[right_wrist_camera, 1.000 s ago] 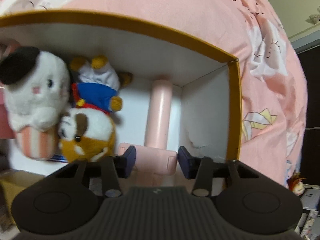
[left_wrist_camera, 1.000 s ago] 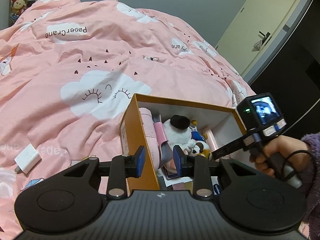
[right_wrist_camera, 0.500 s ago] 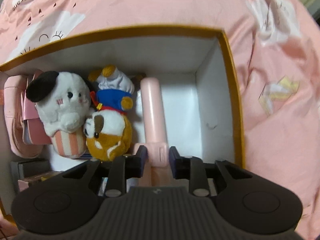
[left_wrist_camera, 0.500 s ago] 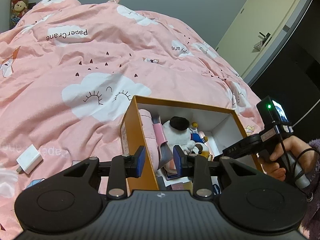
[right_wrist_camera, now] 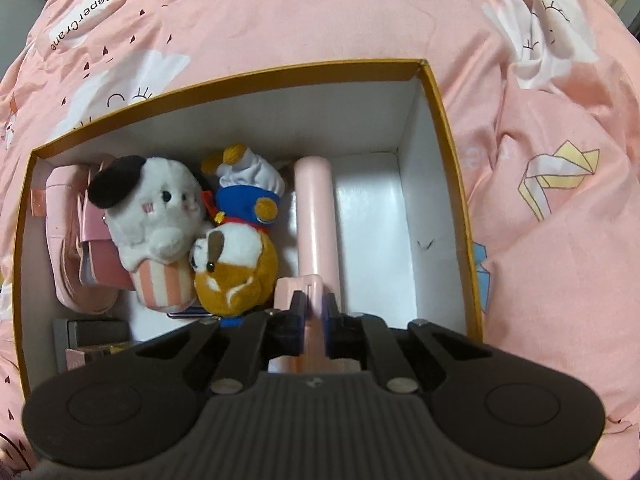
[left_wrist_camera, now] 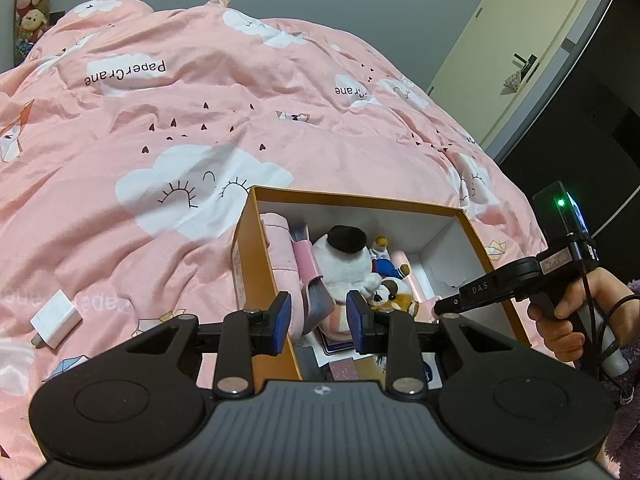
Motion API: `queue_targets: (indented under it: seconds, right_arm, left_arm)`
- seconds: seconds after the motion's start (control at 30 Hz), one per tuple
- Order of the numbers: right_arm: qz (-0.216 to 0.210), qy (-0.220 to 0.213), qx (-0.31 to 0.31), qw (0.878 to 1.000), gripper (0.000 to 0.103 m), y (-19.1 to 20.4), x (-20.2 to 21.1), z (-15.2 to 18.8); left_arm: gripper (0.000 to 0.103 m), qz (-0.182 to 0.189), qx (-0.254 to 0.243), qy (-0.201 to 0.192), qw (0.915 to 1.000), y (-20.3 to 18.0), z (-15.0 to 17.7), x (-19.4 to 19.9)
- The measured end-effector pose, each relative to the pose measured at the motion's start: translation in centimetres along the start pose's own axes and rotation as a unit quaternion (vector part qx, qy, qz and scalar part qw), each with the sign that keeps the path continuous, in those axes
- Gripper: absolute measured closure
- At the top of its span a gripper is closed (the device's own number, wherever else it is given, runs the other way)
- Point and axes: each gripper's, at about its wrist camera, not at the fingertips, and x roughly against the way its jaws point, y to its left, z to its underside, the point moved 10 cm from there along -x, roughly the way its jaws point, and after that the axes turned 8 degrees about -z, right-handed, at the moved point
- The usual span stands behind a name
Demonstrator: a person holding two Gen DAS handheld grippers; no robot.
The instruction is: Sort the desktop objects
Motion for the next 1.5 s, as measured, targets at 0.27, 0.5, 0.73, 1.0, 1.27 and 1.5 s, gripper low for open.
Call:
queue_targets:
  seconds: [0.27,0.5,0.73,1.0,1.27,1.5]
  right_arm:
    - [0.054,-0.027,0.022,0.998,0.103,-1.5,0.2,-0.7]
    - [0.044,-0.038,0.057,0.997,0.097,0.1,0.9,-1.1]
    - [0.067,-0.013,0.125,0.99,0.068,2.1,-0.8,-0.3]
    - [0.128,0.01,0.149,0.981,0.078,1.3,-2.7,0.0]
    - [0.133,0.007,0.131,0.982,0.092,0.1,-2.3,-0.2]
    - [0.127,-0.024,0.104,0.986,0.097,-1.6,-0.3,-1.6]
  left_arm:
    - [0.069,-0.004,0.003,0.003,1.0,0.0,0.2,-0.1]
    - [0.069,0.001,-0.005,0.004,1.0,-0.6,0.4,0.0]
    - [0.069,-0.008,0.0,0.003,1.0,0.1,0.3,0.3]
    - [0.069,-0.005,-0.002,0.004,1.0,0.1,0.4,0.3]
    - [0.069,-0.007,0.003,0.007,1.0,0.3,0.5,0.3]
    - [0.069,-0.007,0.0,0.008,0.9999,0.1,0.5,0.1]
